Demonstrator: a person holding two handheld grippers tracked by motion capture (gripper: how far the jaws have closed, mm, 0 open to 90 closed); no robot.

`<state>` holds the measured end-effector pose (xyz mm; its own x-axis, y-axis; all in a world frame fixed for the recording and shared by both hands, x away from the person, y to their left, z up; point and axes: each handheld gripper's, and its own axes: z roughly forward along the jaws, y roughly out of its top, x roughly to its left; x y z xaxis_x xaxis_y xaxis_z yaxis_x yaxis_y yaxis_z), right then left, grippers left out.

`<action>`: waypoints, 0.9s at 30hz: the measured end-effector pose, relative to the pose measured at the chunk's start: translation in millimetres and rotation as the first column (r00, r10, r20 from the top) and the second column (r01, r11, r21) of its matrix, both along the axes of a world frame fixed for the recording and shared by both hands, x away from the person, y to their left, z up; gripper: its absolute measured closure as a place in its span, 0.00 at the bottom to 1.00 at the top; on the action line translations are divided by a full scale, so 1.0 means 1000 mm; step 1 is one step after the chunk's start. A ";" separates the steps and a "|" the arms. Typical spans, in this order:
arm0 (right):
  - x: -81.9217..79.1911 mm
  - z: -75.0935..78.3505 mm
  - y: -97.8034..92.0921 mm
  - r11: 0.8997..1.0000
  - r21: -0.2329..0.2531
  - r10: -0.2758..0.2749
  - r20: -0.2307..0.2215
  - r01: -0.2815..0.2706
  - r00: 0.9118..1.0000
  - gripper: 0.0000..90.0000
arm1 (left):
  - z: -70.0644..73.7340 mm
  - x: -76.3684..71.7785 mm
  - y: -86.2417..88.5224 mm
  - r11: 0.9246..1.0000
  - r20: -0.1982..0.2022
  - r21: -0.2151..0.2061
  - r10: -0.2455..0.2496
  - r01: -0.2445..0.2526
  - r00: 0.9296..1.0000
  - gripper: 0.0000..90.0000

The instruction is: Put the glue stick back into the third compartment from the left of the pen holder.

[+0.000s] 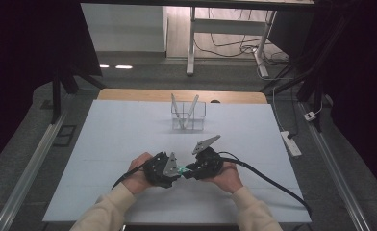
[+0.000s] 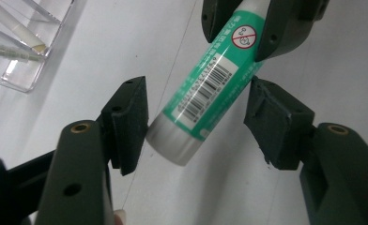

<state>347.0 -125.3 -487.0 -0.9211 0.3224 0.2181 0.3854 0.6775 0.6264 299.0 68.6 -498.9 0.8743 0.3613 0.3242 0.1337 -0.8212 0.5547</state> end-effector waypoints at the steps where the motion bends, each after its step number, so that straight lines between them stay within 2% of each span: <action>1: 0.000 0.000 0.000 1.000 0.002 0.002 0.001 -0.002 1.000 0.73 | -0.001 0.000 -0.001 1.000 0.003 0.006 -0.007 0.007 1.000 0.47; 3: 0.000 0.001 0.000 1.000 0.008 0.002 0.001 -0.002 1.000 0.73 | -0.001 0.000 -0.002 0.999 0.006 0.030 -0.018 0.018 1.000 0.52; 6: -0.001 0.002 0.000 1.000 0.021 0.001 0.013 -0.001 1.000 0.72 | -0.002 0.001 -0.002 0.999 -0.003 0.037 -0.034 0.034 0.999 0.58; 11: -0.001 0.007 -0.003 0.998 0.064 -0.003 0.043 0.000 0.999 0.71 | -0.002 0.002 0.001 0.998 -0.038 0.021 -0.052 0.053 0.998 0.67; 14: -0.001 0.010 -0.004 0.995 0.096 -0.032 0.066 0.025 0.997 0.67 | -0.002 0.001 0.000 0.998 -0.052 0.012 -0.064 0.064 0.997 0.71; 20: -0.001 0.014 -0.007 0.988 0.138 -0.096 0.141 0.076 0.985 0.57 | -0.002 0.005 0.004 0.999 -0.078 -0.005 -0.034 0.034 0.996 0.73; 25: -0.001 0.017 -0.013 0.974 0.196 -0.149 0.166 0.116 0.975 0.52 | 0.001 0.008 0.011 0.999 -0.087 -0.050 -0.013 0.008 0.996 0.73; 27: -0.002 0.018 -0.015 0.972 0.199 -0.165 0.183 0.128 0.969 0.50 | 0.002 0.009 0.014 0.997 -0.090 -0.071 0.003 -0.009 0.996 0.73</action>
